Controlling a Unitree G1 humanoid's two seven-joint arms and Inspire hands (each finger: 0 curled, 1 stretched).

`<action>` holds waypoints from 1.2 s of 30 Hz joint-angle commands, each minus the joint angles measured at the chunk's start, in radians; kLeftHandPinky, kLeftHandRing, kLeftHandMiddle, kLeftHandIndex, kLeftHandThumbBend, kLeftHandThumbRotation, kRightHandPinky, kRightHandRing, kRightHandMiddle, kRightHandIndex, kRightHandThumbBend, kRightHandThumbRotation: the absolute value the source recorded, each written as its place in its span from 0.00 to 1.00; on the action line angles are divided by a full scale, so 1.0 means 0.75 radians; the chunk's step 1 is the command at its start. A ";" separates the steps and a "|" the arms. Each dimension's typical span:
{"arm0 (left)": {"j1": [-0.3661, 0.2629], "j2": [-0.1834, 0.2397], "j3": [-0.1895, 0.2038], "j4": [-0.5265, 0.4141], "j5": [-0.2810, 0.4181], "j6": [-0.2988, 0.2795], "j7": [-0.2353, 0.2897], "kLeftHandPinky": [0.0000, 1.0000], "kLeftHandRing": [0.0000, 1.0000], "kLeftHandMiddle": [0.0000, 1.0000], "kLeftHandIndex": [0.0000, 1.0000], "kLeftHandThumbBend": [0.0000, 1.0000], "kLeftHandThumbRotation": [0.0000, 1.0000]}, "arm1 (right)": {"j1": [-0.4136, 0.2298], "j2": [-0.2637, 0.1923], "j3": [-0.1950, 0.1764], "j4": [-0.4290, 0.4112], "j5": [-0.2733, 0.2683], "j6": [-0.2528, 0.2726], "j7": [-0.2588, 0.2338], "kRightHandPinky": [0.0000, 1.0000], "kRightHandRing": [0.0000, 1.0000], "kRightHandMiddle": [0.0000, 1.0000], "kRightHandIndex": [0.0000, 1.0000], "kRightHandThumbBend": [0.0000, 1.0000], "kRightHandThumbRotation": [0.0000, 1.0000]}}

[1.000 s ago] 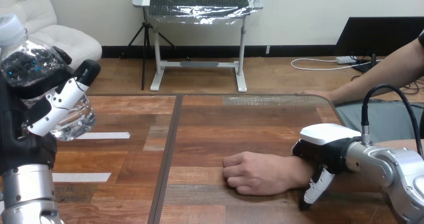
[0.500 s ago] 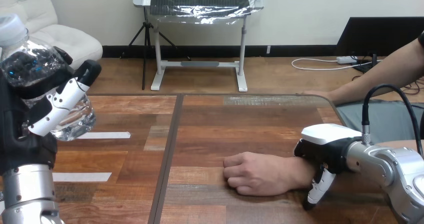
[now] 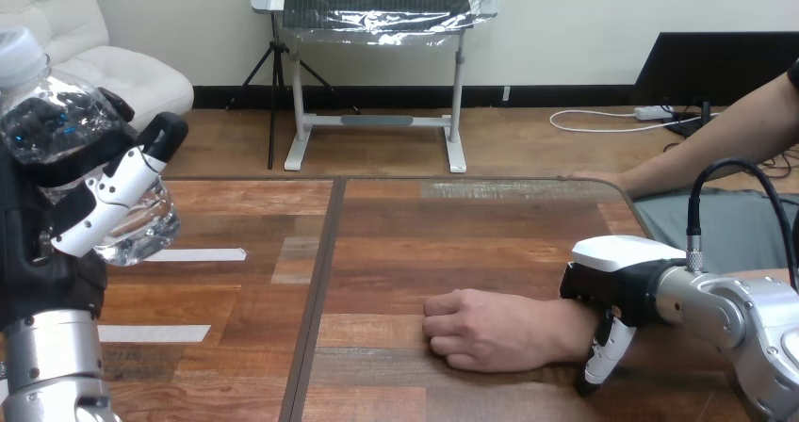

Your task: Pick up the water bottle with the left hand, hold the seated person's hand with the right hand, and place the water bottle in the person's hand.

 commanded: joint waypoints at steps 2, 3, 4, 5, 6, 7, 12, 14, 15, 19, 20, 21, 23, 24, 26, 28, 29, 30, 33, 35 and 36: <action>-0.051 0.008 -0.014 -0.050 0.000 -0.032 -0.001 0.15 0.21 0.27 0.34 0.28 0.00 | 0.057 -0.002 0.041 0.066 0.018 0.010 0.067 0.26 0.35 0.42 0.36 0.85 0.00; -0.051 0.008 -0.013 -0.051 -0.002 -0.030 0.000 0.15 0.21 0.27 0.34 0.28 0.00 | 0.057 -0.003 0.043 0.067 0.017 0.005 0.064 0.25 0.35 0.42 0.36 0.85 0.00; -0.051 0.007 -0.013 -0.052 -0.003 -0.029 0.000 0.15 0.21 0.27 0.34 0.28 0.00 | 0.058 -0.004 0.043 0.067 0.016 0.001 0.061 0.25 0.34 0.41 0.36 0.85 0.01; -0.051 0.007 -0.013 -0.053 -0.003 -0.029 0.001 0.16 0.21 0.27 0.34 0.28 0.00 | 0.058 -0.004 0.044 0.068 0.016 -0.001 0.060 0.24 0.33 0.40 0.36 0.85 0.01; -0.051 0.006 -0.012 -0.054 -0.003 -0.027 0.002 0.16 0.21 0.27 0.34 0.28 0.00 | 0.059 -0.002 0.042 0.072 0.017 -0.003 0.054 0.24 0.33 0.40 0.35 0.85 0.01; -0.051 0.006 -0.011 -0.054 -0.003 -0.026 0.004 0.16 0.21 0.27 0.34 0.28 0.00 | 0.060 0.000 0.041 0.074 0.019 -0.004 0.051 0.22 0.32 0.38 0.35 0.85 0.01; -0.050 0.007 -0.010 -0.057 0.000 -0.023 0.006 0.16 0.21 0.27 0.34 0.29 0.00 | 0.054 0.004 0.044 0.094 0.022 -0.016 0.040 0.18 0.26 0.33 0.31 0.85 0.00; -0.049 0.007 -0.011 -0.060 0.000 -0.021 0.007 0.16 0.21 0.27 0.34 0.30 0.00 | 0.052 0.006 0.046 0.101 0.020 -0.017 0.038 0.17 0.24 0.31 0.30 0.84 0.00; -0.049 0.007 -0.012 -0.062 -0.001 -0.019 0.008 0.16 0.21 0.27 0.34 0.30 0.00 | 0.051 0.008 0.046 0.103 0.019 -0.016 0.036 0.16 0.23 0.30 0.29 0.84 0.00; -0.049 0.007 -0.013 -0.061 -0.002 -0.023 0.007 0.16 0.21 0.27 0.34 0.30 0.00 | 0.048 0.012 0.047 0.106 0.016 -0.011 0.031 0.13 0.19 0.26 0.25 0.82 0.00; -0.050 0.008 -0.013 -0.060 -0.002 -0.025 0.006 0.16 0.21 0.27 0.34 0.30 0.00 | 0.048 0.013 0.047 0.107 0.015 -0.010 0.030 0.12 0.18 0.25 0.25 0.82 0.00; -0.051 0.008 -0.013 -0.059 0.000 -0.027 0.006 0.16 0.21 0.27 0.34 0.30 0.00 | 0.049 0.012 0.047 0.106 0.013 -0.017 0.021 0.11 0.18 0.24 0.24 0.82 0.00; -0.051 0.009 -0.014 -0.057 0.002 -0.029 0.007 0.16 0.21 0.27 0.34 0.30 0.00 | 0.050 0.009 0.047 0.105 0.012 -0.027 0.011 0.10 0.16 0.23 0.23 0.80 0.00; -0.052 0.008 -0.014 -0.057 0.006 -0.029 0.010 0.16 0.21 0.27 0.34 0.30 0.00 | 0.051 0.008 0.047 0.102 0.010 -0.029 0.006 0.10 0.16 0.22 0.22 0.80 0.00; -0.053 0.008 -0.015 -0.057 0.011 -0.028 0.013 0.16 0.21 0.27 0.34 0.30 0.00 | 0.051 0.008 0.046 0.098 0.008 -0.028 0.003 0.09 0.15 0.21 0.22 0.79 0.00; -0.053 0.007 -0.016 -0.058 0.002 -0.028 0.009 0.16 0.21 0.27 0.34 0.30 0.00 | 0.052 0.007 0.044 0.095 0.010 -0.034 -0.003 0.08 0.14 0.20 0.22 0.78 0.00; -0.053 0.007 -0.016 -0.058 0.000 -0.028 0.008 0.16 0.21 0.27 0.34 0.30 0.00 | 0.053 0.007 0.044 0.094 0.011 -0.036 -0.005 0.08 0.14 0.20 0.21 0.78 0.00; -0.053 0.008 -0.016 -0.056 0.001 -0.029 0.007 0.16 0.21 0.27 0.34 0.30 0.00 | 0.052 0.007 0.042 0.091 0.012 -0.033 -0.003 0.08 0.14 0.20 0.21 0.78 0.00; -0.054 0.010 -0.016 -0.053 0.004 -0.032 0.006 0.16 0.21 0.27 0.34 0.30 0.00 | 0.050 0.007 0.040 0.083 0.014 -0.026 0.007 0.07 0.13 0.19 0.21 0.78 0.00; -0.054 0.010 -0.017 -0.053 0.003 -0.032 0.005 0.16 0.21 0.27 0.34 0.29 0.00 | 0.049 0.006 0.041 0.077 0.014 -0.023 0.013 0.07 0.13 0.19 0.22 0.77 0.00; -0.054 0.009 -0.018 -0.054 0.006 -0.031 0.007 0.16 0.21 0.27 0.34 0.29 0.00 | 0.049 0.006 0.039 0.071 0.014 -0.017 0.018 0.07 0.13 0.19 0.22 0.77 0.00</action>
